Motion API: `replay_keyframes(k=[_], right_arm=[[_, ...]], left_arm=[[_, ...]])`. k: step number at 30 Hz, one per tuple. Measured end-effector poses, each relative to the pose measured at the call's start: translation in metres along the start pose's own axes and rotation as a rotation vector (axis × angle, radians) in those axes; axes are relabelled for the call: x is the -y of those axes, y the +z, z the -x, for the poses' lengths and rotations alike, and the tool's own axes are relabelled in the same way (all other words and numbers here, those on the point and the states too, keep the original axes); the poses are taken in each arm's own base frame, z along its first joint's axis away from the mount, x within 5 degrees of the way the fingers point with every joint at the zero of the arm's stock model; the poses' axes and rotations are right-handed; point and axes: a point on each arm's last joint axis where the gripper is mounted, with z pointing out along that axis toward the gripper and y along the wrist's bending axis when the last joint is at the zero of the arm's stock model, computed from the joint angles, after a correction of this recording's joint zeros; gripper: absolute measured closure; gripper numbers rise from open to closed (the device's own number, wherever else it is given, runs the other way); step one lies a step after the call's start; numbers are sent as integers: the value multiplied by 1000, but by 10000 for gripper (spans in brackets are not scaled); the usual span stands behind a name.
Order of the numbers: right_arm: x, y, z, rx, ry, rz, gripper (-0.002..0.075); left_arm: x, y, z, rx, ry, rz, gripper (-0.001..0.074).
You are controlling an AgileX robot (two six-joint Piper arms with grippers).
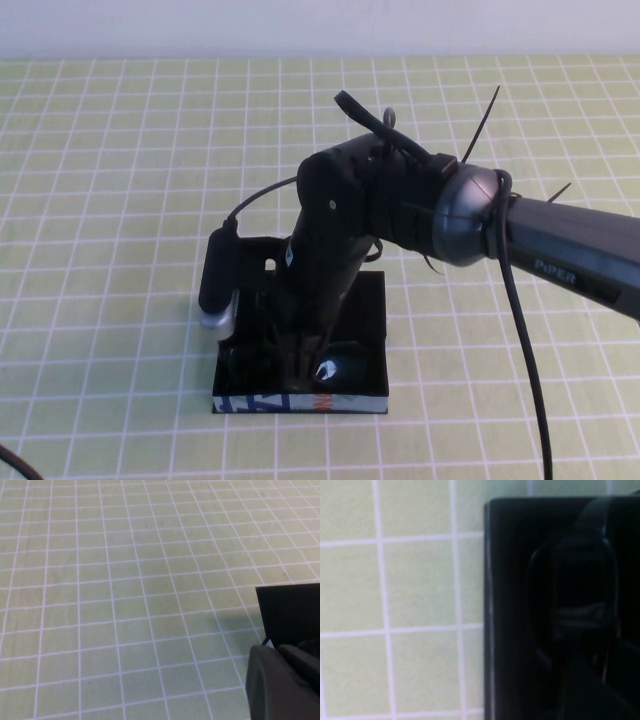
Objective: Return glasses to glasses case
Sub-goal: Place the glasses in the glasses case
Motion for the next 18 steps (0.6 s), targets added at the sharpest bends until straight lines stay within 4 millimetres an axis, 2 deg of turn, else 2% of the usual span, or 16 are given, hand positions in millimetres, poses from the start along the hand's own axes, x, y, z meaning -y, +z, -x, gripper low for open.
replay_keyframes(k=[8, 13, 18], right_arm=[[6, -7, 7, 38, -9, -49, 582], [11, -20, 14, 49, 36, -83, 524], [6, -28, 29, 184, 128, -13, 503]], left_arm=[[1, 0, 0, -1, -5, -6, 738], [1, 0, 1, 7, -4, -7, 738], [1, 0, 1, 7, -4, -7, 738]])
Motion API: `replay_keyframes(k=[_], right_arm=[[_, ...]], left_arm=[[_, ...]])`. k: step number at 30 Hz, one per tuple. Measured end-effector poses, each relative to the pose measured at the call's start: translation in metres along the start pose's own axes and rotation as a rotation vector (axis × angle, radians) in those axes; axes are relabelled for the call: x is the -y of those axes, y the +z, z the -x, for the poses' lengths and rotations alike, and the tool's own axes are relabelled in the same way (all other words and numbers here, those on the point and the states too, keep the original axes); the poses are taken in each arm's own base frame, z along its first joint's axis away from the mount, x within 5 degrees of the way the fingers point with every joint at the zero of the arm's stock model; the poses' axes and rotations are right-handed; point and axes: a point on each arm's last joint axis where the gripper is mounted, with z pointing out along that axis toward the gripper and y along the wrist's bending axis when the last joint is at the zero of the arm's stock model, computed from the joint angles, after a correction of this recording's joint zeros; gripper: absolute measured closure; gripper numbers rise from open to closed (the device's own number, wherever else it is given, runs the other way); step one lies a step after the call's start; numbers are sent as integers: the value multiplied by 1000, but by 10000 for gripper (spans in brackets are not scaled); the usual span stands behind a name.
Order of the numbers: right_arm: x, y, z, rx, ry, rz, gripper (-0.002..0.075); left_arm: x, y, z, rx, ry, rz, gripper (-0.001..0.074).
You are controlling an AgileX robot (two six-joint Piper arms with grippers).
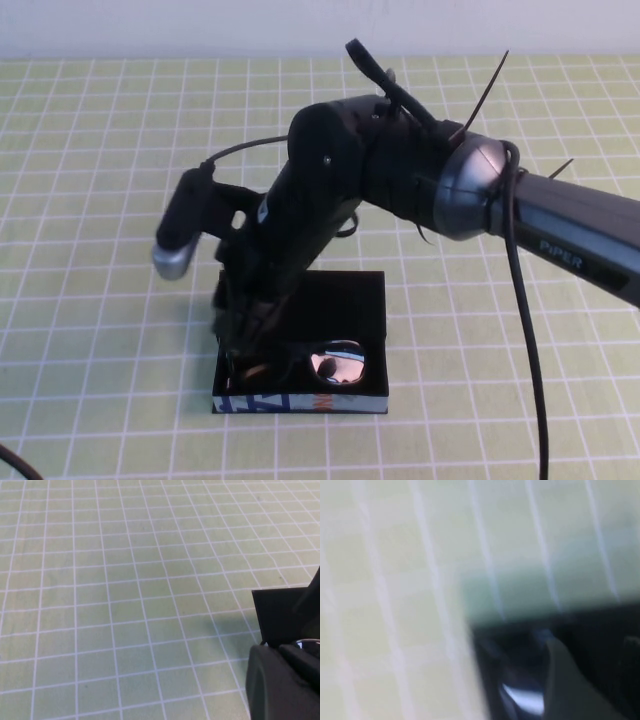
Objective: Return glasses to glasses case
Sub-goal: Place the glasses in the glasses case
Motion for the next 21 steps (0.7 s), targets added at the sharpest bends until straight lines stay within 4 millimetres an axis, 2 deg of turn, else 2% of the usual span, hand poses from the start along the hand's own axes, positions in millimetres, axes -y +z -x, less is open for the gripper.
replay_keyframes(k=[4, 8, 10, 17, 21], right_arm=[[-6, 7, 10, 98, 83, 80, 543], [-6, 25, 7, 80, 100, 100, 675], [-5, 31, 5, 68, 102, 101, 712], [1, 55, -7, -10, 85, 90, 741], [2, 51, -5, -18, 66, 76, 742]], left_arm=[[0, 0, 0, 2, 0, 0, 738], [0, 0, 1, 6, -1, -2, 738], [0, 0, 1, 8, -2, -2, 738], [0, 0, 1, 8, 0, -2, 738], [0, 0, 1, 14, 0, -3, 738]])
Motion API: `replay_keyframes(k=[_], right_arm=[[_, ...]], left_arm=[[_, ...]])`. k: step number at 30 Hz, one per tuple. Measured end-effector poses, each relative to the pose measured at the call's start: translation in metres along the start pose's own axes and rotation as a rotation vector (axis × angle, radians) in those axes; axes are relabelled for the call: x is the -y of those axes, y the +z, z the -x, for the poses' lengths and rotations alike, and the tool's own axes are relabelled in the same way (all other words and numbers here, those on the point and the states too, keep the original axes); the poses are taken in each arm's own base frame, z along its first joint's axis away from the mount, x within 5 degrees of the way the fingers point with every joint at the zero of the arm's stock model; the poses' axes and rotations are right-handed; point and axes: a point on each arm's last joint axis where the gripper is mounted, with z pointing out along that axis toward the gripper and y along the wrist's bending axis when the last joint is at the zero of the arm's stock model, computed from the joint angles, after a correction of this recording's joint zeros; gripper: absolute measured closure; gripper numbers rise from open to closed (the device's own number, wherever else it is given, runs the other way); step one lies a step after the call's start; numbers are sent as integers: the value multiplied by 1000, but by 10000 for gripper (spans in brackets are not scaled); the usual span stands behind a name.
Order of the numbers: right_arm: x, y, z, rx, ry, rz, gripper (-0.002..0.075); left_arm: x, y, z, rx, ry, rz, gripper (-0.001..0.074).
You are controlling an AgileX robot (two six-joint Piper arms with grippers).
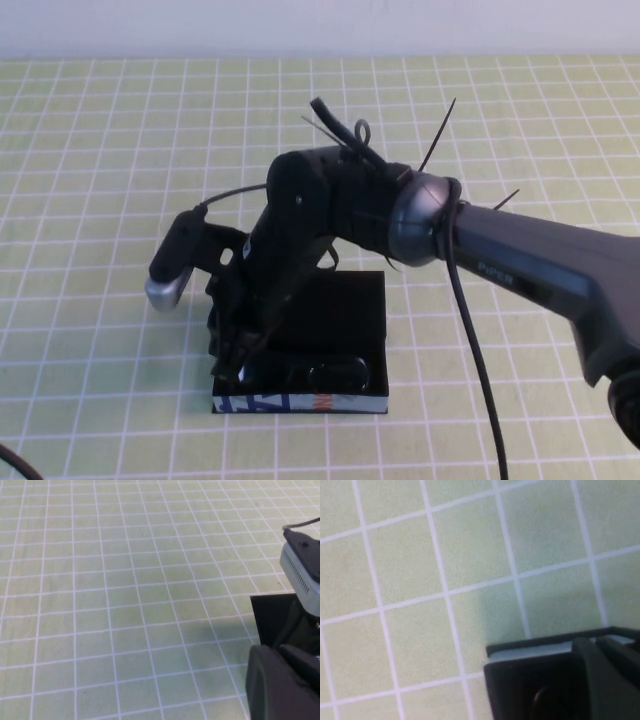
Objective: Return glasses to glasses case
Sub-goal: Place the glasses in the glasses case, then close the glasses case
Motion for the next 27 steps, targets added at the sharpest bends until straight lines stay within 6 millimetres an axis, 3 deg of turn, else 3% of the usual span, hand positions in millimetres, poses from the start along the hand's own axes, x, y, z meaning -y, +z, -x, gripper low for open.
replay_keyframes(k=[3, 8, 11, 15, 21, 27], right_arm=[[-1, -16, 10, 25, -23, -16, 742], [-1, -67, 27, 82, -46, -47, 742], [10, -96, 23, 85, -17, -58, 742], [45, -127, 1, 105, 140, -110, 742], [82, -144, -27, 154, 345, -71, 742], [85, -135, -34, 194, 431, 34, 742]], left_arm=[[1, 0, 0, -1, 20, -7, 738], [10, 6, -6, -99, 146, -111, 738], [16, 29, -10, -227, 229, -194, 738], [27, 67, -20, -393, 272, -357, 738], [42, 116, -28, -500, 196, -550, 738], [65, 156, -51, -600, 247, -577, 738]])
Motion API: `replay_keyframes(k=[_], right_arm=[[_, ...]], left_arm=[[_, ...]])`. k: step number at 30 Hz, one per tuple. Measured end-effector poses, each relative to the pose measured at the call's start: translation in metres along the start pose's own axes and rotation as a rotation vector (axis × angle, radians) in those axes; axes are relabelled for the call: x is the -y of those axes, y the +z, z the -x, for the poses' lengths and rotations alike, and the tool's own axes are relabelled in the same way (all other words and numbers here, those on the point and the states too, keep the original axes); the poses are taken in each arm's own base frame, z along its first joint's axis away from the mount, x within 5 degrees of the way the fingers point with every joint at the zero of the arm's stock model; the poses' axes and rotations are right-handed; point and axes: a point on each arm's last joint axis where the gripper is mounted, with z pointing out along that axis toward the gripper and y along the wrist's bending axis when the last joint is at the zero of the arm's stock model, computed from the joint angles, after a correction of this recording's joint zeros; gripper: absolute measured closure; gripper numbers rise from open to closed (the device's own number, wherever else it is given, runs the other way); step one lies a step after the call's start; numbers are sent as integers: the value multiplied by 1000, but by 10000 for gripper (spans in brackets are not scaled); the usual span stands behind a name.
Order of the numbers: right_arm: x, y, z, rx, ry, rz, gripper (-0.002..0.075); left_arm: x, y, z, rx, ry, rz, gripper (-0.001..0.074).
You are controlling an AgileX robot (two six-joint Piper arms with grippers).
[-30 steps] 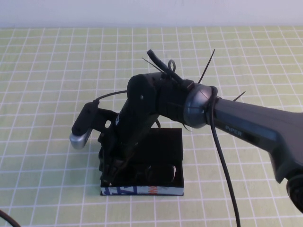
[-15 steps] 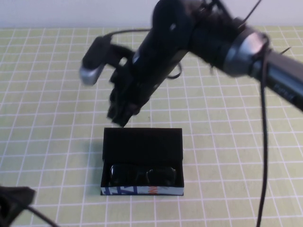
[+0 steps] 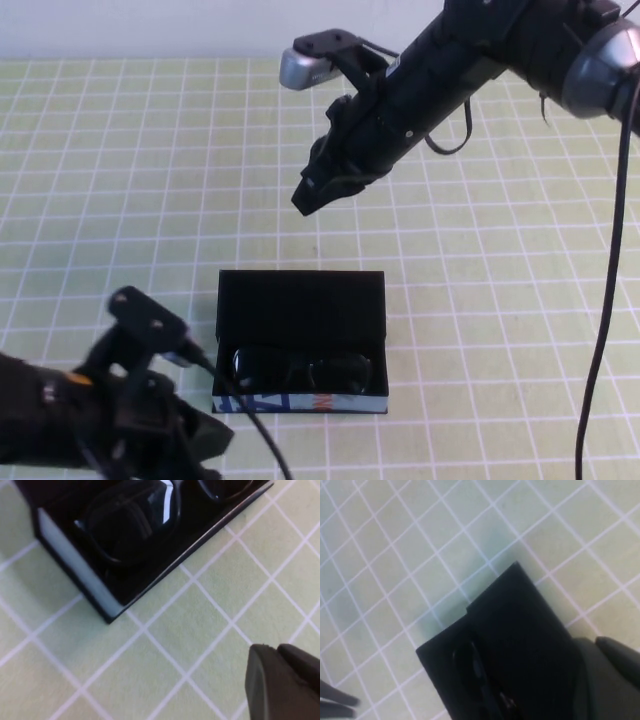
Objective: Return glasses to glasses case
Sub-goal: Close the glasses case
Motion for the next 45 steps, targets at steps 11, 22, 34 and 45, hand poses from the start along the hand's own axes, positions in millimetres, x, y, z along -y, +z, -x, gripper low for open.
replay_keyframes(k=[11, 22, 34, 45], right_arm=[[46, 38, -12, 7, 133, -67, 742], [69, 76, -35, -117, 215, 2, 742], [56, 78, -31, -94, 252, 107, 742], [31, 90, -26, -136, 245, 109, 742]], left_arm=[[5, 73, 1, -48, -93, 99, 738], [-3, 84, 12, -15, -159, 145, 738], [-4, 84, 13, -4, -161, 156, 738], [-4, 84, 13, -4, -162, 156, 738]])
